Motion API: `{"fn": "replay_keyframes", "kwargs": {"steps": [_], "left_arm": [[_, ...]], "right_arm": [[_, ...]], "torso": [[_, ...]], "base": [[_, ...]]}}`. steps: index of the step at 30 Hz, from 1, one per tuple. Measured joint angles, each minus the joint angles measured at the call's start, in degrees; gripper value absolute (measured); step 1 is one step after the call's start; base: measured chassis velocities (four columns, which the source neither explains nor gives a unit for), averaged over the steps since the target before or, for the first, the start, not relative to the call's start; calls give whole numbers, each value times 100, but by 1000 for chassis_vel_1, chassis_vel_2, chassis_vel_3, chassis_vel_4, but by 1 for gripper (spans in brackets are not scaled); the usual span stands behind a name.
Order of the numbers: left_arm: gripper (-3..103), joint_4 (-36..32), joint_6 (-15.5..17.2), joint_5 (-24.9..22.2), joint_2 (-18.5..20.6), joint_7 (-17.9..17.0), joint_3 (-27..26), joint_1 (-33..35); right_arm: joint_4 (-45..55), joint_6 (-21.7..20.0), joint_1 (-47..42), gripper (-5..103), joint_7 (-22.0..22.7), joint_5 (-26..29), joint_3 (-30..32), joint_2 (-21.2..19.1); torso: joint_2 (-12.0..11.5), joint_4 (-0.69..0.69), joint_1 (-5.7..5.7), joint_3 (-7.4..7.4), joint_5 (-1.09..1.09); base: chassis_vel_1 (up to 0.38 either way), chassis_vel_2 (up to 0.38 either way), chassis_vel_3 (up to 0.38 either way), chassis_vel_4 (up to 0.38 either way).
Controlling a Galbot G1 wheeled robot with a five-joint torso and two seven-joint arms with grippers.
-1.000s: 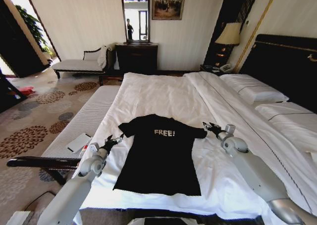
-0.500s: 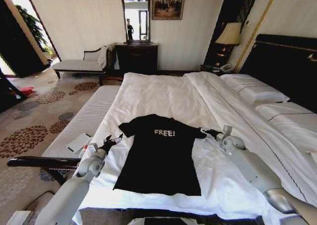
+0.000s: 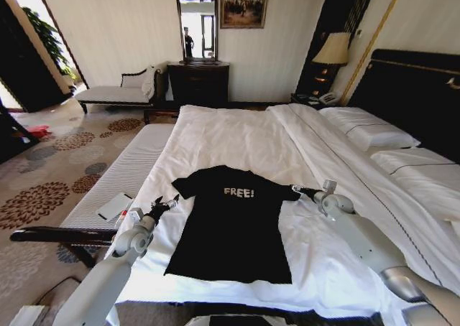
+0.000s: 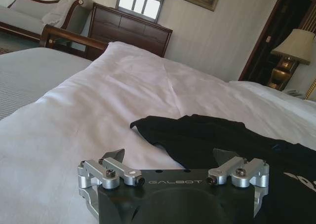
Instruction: Fold the clothes on the bed.
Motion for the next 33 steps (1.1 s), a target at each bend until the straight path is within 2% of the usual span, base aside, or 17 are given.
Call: {"fn": "replay_keyframes", "kwargs": {"steps": [5,7,9,13,16,19,20,23,25,26,27,30,33], "left_arm": [[100,-2,-1,4,-8,0,3,-2],[100,-1,-4,4,7,1,-5,-2],[100,4,-6,4,12,2,-12,-1],[100,18,-11,2,17,7,-23,2],[100,25,-11,1,14,9,-24,2],[100,50,-17,-4,10,12,-35,-5],[100,50,-17,-4,10,12,-35,-5],[100,79,-20,-26,9,12,-49,-25],[100,88,-21,-33,10,12,-53,-32],[100,96,-22,-45,10,12,-56,-40],[100,96,-22,-45,10,12,-56,-40],[100,101,-23,-54,10,12,-59,-48],[100,102,-23,-58,10,12,-60,-50]], "right_arm": [[-38,-11,22,96,-17,-133,-118,-6],[-38,-9,22,89,-32,-170,-145,4],[-38,-4,22,89,-37,-180,-154,8],[-62,32,48,69,-92,-217,-214,13],[-69,43,58,63,-101,-226,-236,16],[-78,88,81,48,-122,-253,-286,16],[-78,88,81,48,-122,-253,-286,16],[-59,117,85,31,-130,-273,-301,5],[-50,119,82,31,-130,-275,-301,2],[-29,123,69,26,-130,-280,-301,-4],[-29,123,69,26,-130,-280,-301,-4],[50,130,29,9,-130,-280,-284,-20],[79,133,15,4,-129,-280,-271,-25]], "torso": [[0,0,0,0,0],[0,-1,0,0,0],[0,-1,0,0,0],[0,0,0,0,0],[0,0,0,0,0],[0,0,0,0,0],[0,0,0,0,0],[0,0,0,0,0],[0,0,0,0,0],[0,0,0,0,0],[0,0,0,0,0],[0,0,0,0,0],[0,0,0,0,0]], "base": [[0,0,0,0],[0,0,0,0],[0,0,0,0],[0,0,0,0],[0,0,0,0],[0,0,0,0],[0,0,0,0],[0,0,0,0],[0,0,0,0],[0,0,0,0],[0,0,0,0],[0,0,0,0],[0,0,0,0]]}}
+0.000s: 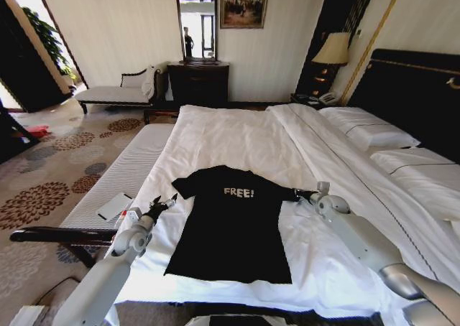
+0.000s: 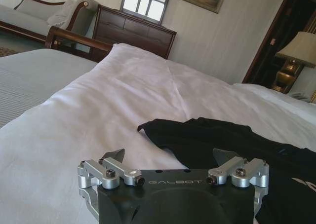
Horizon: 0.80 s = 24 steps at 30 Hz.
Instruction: Fold the clothes on the bed.
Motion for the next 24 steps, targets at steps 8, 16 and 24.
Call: {"fn": "replay_keyframes", "kwargs": {"steps": [8,16,24], "left_arm": [[100,-5,-1,-29,1,-6,-24,2],[100,-39,-4,-39,2,-10,-30,11],[100,-85,-7,-61,19,-17,-43,18]], "right_arm": [[160,36,-65,0,58,48,88,-39],[324,95,-93,0,188,173,201,-74],[174,511,68,0,288,52,160,-48]], "torso": [[0,0,0,0,0],[0,0,0,0,0],[0,1,0,0,1]], "base": [[0,0,0,0],[0,0,0,0],[0,0,0,0]]}}
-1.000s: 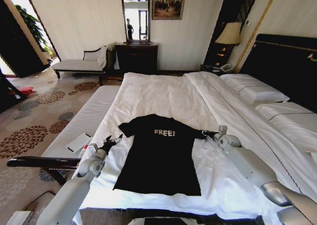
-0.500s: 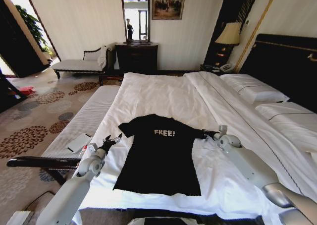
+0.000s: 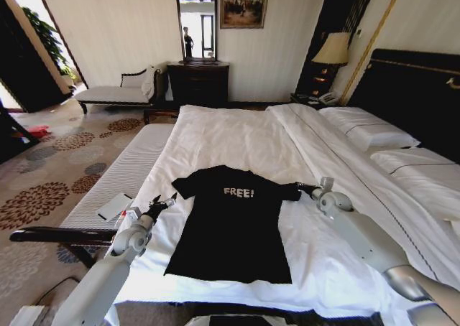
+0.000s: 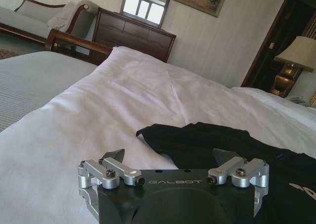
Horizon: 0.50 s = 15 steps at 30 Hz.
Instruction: Fold the clothes on the bed.
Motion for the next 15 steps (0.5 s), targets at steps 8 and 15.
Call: {"fn": "replay_keyframes", "kwargs": {"steps": [8,15], "left_arm": [[100,-58,-1,-22,14,-5,-27,32],[100,-95,-3,-37,45,-9,-80,81]], "right_arm": [[-131,611,62,0,-83,-185,-50,124],[-113,928,35,0,9,-250,208,261]], "torso": [[0,0,0,0,0],[0,1,1,0,0]], "base": [[0,0,0,0],[0,0,0,0]]}}
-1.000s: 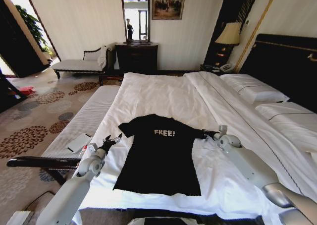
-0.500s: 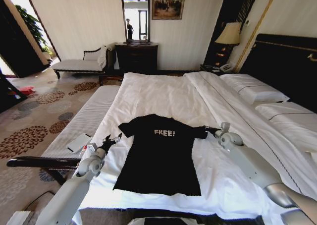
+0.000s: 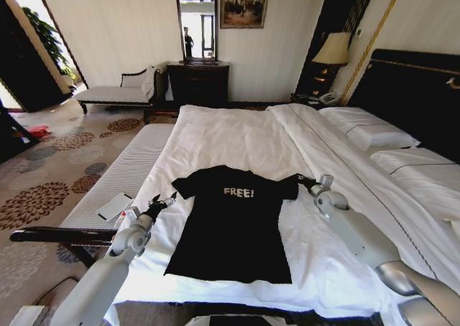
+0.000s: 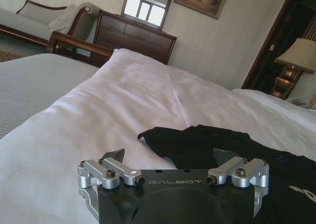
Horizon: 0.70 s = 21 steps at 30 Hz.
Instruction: Fold the clothes on the bed.
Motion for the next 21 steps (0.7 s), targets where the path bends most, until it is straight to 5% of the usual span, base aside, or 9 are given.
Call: {"fn": "replay_keyframes", "kwargs": {"steps": [21], "left_arm": [[100,-97,-10,0,5,-9,-77,137]], "right_arm": [[92,10,-243,0,125,-429,158,42]], "torso": [[0,0,0,0,0]], "base": [[0,0,0,0]]}}
